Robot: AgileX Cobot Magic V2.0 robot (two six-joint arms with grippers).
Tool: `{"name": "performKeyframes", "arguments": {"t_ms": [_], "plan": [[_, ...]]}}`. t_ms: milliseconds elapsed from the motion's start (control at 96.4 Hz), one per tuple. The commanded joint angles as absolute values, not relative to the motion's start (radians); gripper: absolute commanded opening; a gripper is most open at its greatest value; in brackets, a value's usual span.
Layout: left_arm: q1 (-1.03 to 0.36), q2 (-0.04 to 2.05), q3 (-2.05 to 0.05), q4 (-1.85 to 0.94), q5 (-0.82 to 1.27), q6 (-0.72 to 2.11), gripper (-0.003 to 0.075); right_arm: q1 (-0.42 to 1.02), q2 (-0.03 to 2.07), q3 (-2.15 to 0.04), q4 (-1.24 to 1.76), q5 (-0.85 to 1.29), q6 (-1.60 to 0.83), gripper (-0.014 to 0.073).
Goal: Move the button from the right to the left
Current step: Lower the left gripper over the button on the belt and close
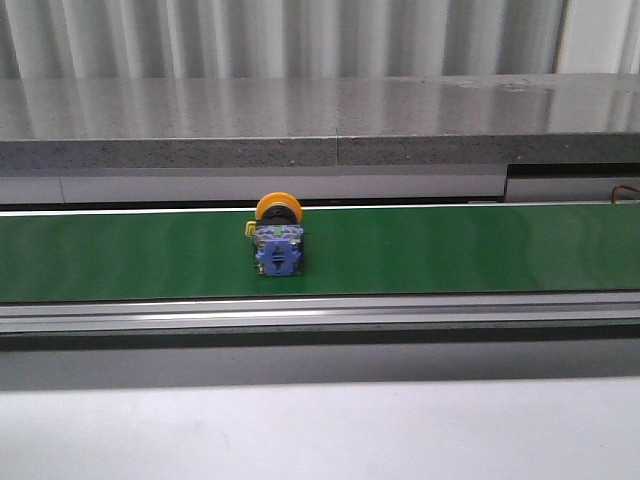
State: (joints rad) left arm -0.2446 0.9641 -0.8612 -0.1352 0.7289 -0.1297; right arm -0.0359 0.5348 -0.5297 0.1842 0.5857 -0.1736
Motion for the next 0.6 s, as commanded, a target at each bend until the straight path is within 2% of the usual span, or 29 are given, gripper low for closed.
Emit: {"name": "performKeyframes", "arguments": {"t_ms": [0,384,591], "plan": [[-0.305,1.041,-0.933,-0.151,0.671,-0.16,0.064,-0.036,0.536,-0.556,0.184,0.511,-0.183,-0.0067],[-0.571,1.361,-1.088,0.039,0.593,-0.378,0.064,-0.036,0.536,-0.556,0.184,0.511,-0.183,-0.0067],[-0.65,1.491,-1.166,0.118,0.595,-0.453,0.064,-0.036,0.536,-0.556,0.184,0.511,-0.183,-0.0067]]}}
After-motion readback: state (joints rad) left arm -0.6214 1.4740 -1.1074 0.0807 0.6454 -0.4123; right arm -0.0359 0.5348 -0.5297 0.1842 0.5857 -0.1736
